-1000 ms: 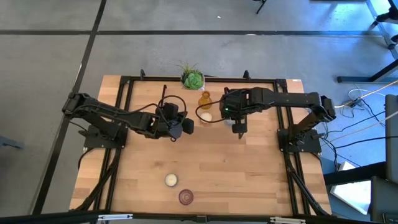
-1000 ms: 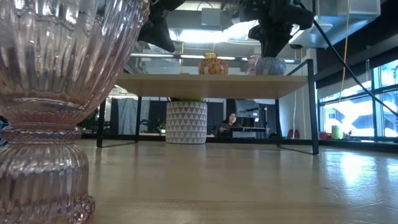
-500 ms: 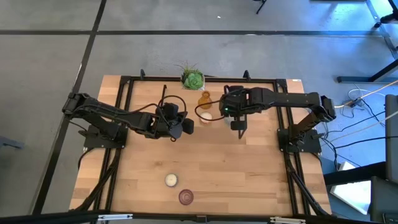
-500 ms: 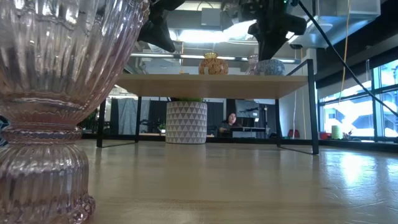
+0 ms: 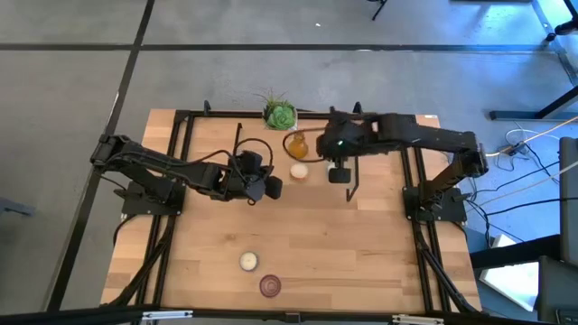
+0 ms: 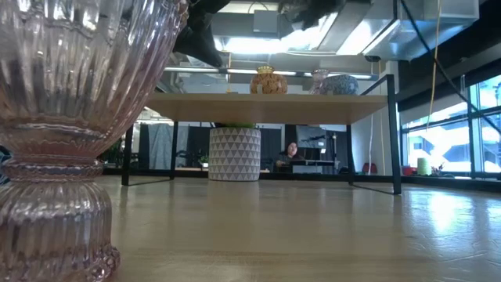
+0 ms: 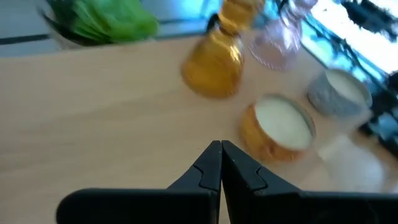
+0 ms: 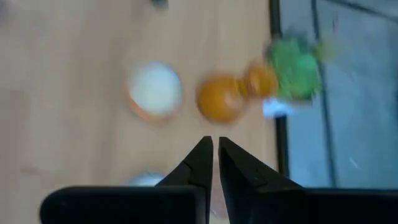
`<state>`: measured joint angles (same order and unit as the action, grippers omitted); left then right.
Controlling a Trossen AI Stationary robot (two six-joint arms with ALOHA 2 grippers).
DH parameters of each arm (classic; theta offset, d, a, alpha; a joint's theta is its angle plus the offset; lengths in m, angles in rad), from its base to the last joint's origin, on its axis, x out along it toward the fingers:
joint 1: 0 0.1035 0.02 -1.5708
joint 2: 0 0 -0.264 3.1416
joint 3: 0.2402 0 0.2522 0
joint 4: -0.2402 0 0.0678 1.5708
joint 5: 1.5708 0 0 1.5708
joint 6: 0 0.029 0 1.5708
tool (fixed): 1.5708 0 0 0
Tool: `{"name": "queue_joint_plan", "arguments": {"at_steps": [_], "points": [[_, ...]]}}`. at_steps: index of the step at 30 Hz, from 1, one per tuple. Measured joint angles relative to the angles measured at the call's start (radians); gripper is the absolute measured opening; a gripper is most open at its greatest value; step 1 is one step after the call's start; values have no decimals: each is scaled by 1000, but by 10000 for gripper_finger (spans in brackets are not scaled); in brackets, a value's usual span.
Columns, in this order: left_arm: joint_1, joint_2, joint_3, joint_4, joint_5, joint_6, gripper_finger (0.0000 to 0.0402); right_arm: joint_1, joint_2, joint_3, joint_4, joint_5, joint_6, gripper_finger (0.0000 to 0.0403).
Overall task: Pick & Place candle stick holders
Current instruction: Put the violet candle holder on the shelf
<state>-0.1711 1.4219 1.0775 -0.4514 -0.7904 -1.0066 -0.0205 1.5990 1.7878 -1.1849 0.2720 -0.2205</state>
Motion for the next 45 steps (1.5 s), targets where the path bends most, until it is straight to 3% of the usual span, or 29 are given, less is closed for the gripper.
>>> {"name": "queue_joint_plan", "arguments": {"at_steps": [8,14,18,25,29,33,45], "points": [[0,-4,0,43,289,208,2,5,-4,273,-56,-338,150,31],[-19,-4,0,59,501,329,3,37,-3,311,-82,-549,377,31],[-56,-4,0,58,535,384,2,129,-2,311,-196,-476,436,31],[-119,-4,0,56,525,367,2,264,27,299,-384,-46,658,31],[-158,-4,0,49,492,358,3,265,34,250,-369,-43,723,31],[-178,-5,0,48,468,338,2,242,48,170,-379,-154,737,31],[-257,-5,0,-100,504,267,3,301,45,-19,-163,-310,733,31]]}}
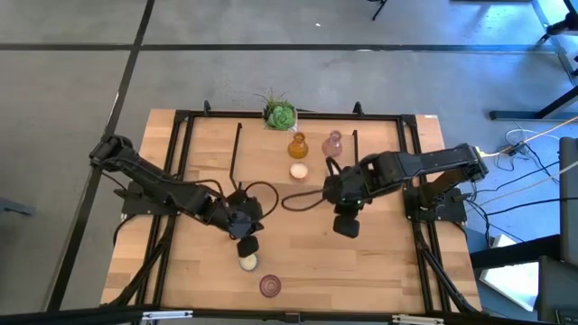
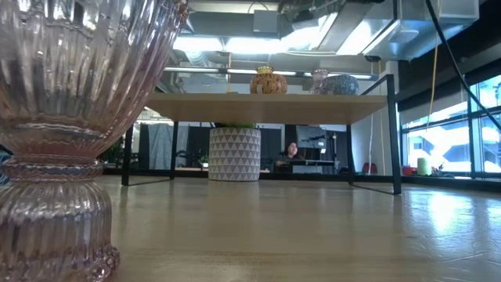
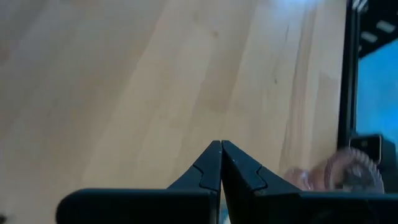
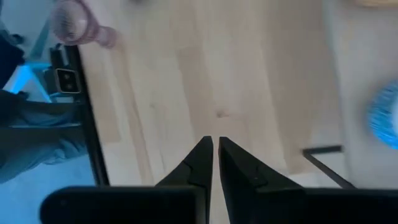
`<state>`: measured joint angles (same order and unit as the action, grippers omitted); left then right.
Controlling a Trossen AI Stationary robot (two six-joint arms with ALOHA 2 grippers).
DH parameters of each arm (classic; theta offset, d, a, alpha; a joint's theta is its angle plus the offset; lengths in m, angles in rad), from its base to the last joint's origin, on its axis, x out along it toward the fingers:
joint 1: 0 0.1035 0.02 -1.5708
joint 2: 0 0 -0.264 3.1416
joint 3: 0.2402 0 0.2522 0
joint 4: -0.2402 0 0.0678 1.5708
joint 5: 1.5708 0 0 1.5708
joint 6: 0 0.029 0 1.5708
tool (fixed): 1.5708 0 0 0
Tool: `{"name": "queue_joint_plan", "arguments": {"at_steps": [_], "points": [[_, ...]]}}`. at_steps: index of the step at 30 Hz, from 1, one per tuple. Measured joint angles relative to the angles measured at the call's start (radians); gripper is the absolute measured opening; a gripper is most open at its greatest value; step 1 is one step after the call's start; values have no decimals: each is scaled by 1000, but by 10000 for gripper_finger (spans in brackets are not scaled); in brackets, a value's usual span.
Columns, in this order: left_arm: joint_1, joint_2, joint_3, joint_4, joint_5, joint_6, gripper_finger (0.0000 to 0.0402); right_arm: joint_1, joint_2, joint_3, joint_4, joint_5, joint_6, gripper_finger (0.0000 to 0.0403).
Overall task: Pick & Place candle stick holders
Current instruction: Put the violet candle holder on the shelf
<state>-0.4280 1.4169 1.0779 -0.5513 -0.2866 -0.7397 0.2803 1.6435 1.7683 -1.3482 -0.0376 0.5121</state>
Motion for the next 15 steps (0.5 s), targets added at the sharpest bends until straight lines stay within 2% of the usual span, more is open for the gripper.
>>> {"name": "queue_joint_plan", "arguments": {"at_steps": [7,12,15], "points": [[-48,0,0,-98,78,-20,2,36,0,-36,74,8,4,31],[-73,0,0,-150,89,-61,3,36,0,-47,117,43,5,31],[-89,0,0,-150,158,-75,2,36,0,-48,153,40,5,31]]}}
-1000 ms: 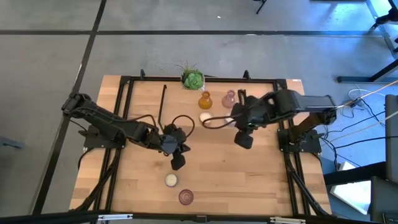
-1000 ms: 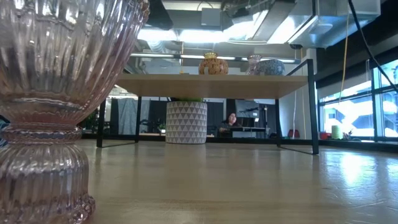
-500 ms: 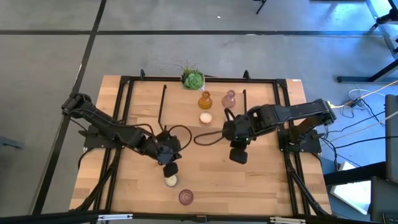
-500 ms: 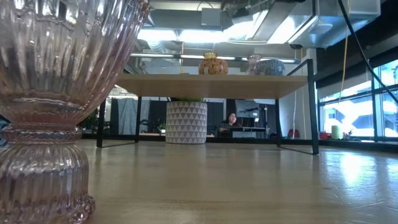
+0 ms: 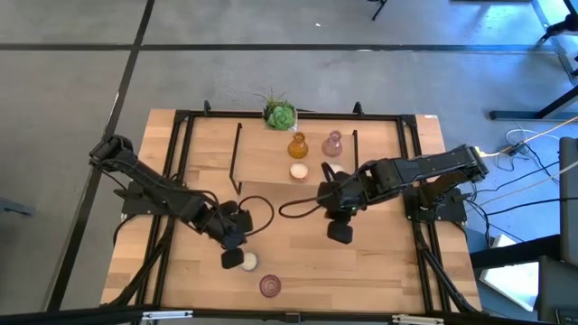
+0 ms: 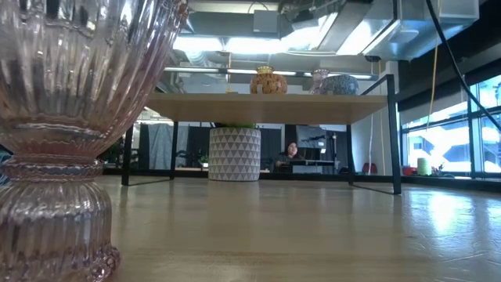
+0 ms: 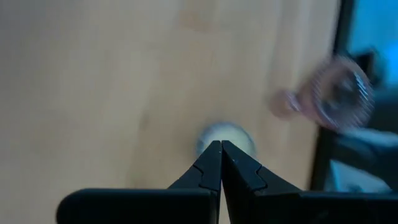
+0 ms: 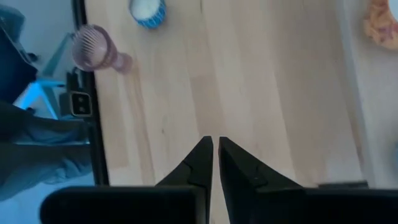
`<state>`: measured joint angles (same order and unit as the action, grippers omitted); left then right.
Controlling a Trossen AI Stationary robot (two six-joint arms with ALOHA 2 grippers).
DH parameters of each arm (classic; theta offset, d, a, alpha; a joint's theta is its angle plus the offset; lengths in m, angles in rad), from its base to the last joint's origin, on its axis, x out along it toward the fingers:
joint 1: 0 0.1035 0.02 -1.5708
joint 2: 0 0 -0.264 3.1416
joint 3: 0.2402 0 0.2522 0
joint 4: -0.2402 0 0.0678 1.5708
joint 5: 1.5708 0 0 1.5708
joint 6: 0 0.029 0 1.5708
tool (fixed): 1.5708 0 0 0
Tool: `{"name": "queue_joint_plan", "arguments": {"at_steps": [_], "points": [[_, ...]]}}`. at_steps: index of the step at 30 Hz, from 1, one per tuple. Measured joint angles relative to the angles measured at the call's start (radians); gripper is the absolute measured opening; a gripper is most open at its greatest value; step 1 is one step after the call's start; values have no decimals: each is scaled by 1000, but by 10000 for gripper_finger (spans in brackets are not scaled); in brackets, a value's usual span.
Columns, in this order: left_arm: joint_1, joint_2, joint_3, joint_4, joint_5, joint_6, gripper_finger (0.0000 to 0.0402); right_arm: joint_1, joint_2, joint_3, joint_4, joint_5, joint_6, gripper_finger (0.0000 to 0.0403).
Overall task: Pick & Place candle stick holders
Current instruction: Put the violet candle holder on the shelf
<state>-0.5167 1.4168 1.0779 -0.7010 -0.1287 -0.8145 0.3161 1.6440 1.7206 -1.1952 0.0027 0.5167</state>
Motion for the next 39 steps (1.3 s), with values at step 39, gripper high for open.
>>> {"name": "queue_joint_plan", "arguments": {"at_steps": [39], "points": [[-118,243,86,483,164,-426,93,424,1,-175,138,135,524,183]]}}
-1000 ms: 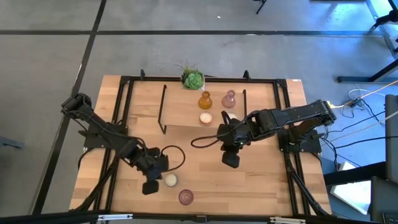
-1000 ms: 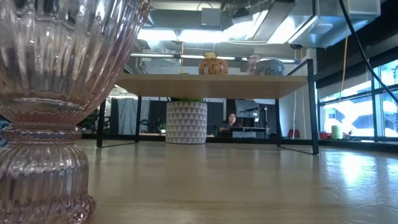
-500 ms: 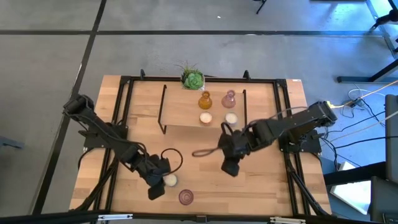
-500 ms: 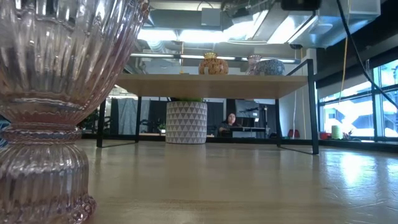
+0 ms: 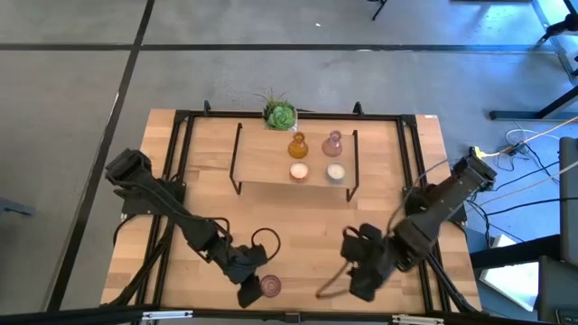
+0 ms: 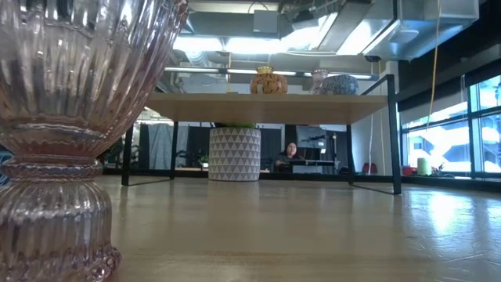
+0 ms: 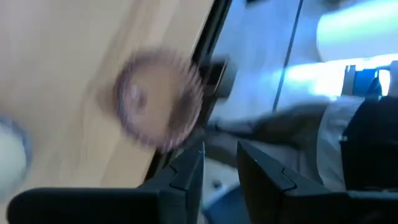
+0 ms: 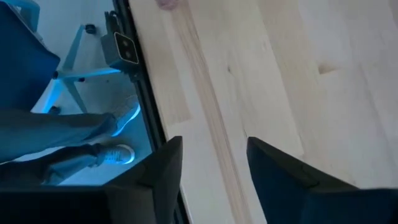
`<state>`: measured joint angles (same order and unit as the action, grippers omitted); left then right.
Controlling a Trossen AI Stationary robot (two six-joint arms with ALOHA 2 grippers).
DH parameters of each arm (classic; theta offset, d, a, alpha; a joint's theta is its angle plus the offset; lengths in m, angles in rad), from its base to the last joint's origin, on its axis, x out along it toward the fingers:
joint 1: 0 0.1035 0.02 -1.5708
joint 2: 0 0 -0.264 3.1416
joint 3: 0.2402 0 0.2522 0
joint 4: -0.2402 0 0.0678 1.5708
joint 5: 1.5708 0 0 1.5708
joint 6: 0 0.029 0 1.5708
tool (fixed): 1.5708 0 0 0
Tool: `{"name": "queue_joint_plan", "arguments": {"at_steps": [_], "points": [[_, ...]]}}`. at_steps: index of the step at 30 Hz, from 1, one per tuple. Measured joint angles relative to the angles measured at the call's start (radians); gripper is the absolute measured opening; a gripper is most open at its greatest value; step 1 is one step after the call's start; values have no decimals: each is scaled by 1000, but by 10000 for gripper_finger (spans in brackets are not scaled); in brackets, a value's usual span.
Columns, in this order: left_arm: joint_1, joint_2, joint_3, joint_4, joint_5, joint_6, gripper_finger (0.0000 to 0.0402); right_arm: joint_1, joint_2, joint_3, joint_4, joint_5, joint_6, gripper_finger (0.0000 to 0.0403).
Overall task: Pick & Place candle stick holders
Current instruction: Put the violet candle holder on the shelf
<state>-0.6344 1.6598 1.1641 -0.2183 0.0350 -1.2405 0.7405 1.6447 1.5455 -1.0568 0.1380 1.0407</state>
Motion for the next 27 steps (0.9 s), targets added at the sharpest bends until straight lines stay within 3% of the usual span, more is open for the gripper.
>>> {"name": "queue_joint_plan", "arguments": {"at_steps": [7,14,23,27], "points": [[6,-35,158,-243,-142,11,95,85,0,0,-42,73,94,190],[56,-26,291,-629,-10,-65,125,115,0,0,-64,158,136,190],[135,28,295,-610,55,-94,181,118,0,0,-63,280,191,190],[142,135,295,-522,209,-69,181,118,0,0,-63,281,194,190]]}}
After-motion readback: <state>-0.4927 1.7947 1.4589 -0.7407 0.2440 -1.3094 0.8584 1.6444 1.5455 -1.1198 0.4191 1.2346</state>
